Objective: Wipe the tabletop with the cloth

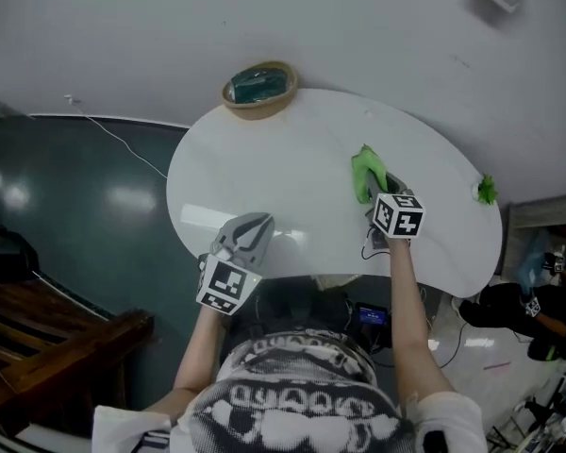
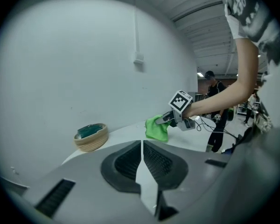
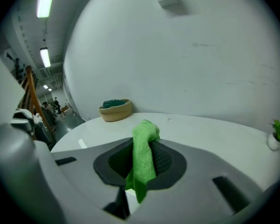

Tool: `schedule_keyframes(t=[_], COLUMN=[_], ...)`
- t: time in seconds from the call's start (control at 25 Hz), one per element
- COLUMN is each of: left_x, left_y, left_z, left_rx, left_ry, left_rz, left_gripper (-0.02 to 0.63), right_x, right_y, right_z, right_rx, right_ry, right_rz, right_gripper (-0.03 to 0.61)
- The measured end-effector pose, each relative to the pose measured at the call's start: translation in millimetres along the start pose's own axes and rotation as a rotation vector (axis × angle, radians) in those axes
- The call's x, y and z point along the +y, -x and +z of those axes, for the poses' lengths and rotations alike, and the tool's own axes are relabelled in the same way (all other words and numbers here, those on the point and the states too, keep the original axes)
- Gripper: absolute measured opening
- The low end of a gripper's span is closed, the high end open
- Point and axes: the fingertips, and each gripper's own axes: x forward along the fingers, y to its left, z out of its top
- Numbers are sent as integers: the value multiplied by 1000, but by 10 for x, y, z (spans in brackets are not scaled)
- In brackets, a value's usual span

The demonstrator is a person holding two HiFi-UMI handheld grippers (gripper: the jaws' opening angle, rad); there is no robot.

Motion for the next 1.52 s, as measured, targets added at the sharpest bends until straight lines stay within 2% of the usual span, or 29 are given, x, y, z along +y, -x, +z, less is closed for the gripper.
schedule_keyframes(t=[0.28,0.52,0.68,0.8,0.92,1.08,1.28,1.52], left_x=[570,875,998,1055,1061,1009,814,338], left_y=[625,1208,1475,1535,1512,1354,956,353], left_z=[-444,-830,-1061,-1137,-1155,-1107,-892,-429], left_rx=[32,72,102,114,118,114,92,43], left_ry=[69,142,183,184,174,159,110,12], left_rz=[121,230,283,289,278,242,147,-3], left_gripper=[14,14,14,14,14,14,14,14], right_x=[1767,3134,3779,3953,3831,3307,2341,851], right_y=[-753,-1058,-1192,-1325,-1394,-1391,-1191,-541], right_z=[207,209,35,-182,-374,-544,-664,-838], right_rx=[16,37,73,124,163,201,220,215], right_ry=[100,162,185,191,176,150,118,26], right_rz=[235,422,516,534,510,422,279,57], right_gripper=[46,46,46,46,46,46,46,46])
